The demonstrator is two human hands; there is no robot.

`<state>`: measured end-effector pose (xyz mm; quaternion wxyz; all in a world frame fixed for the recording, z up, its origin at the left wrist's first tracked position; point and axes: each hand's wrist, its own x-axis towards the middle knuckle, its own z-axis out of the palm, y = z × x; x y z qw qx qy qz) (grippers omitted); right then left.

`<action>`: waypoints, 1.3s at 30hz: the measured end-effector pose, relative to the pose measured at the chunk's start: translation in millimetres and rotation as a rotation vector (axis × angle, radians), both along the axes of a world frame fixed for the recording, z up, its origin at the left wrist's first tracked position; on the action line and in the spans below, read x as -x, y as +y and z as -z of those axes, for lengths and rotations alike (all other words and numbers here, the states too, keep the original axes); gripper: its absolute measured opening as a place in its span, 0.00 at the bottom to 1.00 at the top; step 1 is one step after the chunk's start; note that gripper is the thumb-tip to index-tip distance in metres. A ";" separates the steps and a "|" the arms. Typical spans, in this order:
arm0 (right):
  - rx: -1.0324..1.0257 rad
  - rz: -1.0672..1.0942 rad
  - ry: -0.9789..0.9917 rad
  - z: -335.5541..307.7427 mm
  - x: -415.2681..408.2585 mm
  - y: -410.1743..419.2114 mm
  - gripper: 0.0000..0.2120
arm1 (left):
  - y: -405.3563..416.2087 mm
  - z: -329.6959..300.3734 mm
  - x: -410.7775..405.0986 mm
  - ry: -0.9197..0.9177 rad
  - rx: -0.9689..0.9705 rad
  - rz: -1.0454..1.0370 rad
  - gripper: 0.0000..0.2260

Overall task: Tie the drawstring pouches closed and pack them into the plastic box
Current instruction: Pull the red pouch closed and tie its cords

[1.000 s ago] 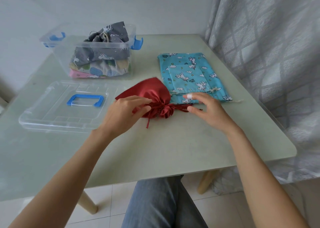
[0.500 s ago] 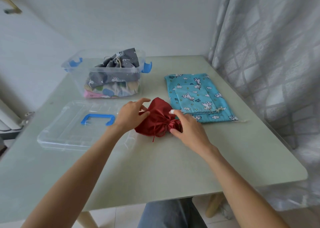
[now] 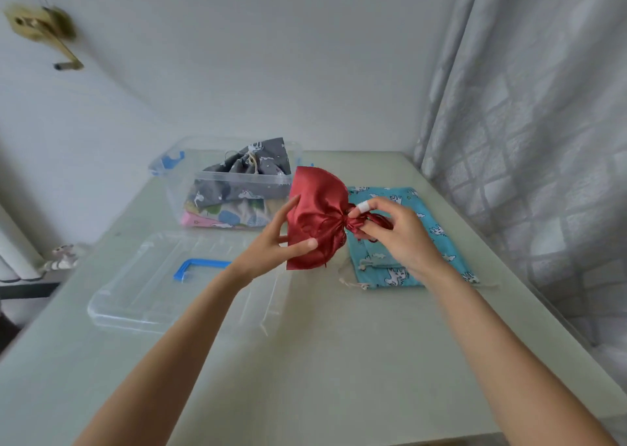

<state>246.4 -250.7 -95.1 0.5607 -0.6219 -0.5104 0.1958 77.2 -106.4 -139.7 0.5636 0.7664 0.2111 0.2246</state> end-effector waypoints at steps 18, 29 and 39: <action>-0.294 0.011 0.071 -102.0 24.9 231.5 0.12 | 173.7 -124.2 27.3 -0.440 -0.763 -0.659 0.23; -0.319 -0.015 0.194 -116.4 11.5 292.1 0.09 | 218.1 -118.9 22.1 -0.311 -0.589 -0.728 0.23; 0.140 0.085 -0.515 -38.6 -2.0 254.6 0.11 | 212.6 -68.4 45.2 0.079 -0.691 -0.738 0.19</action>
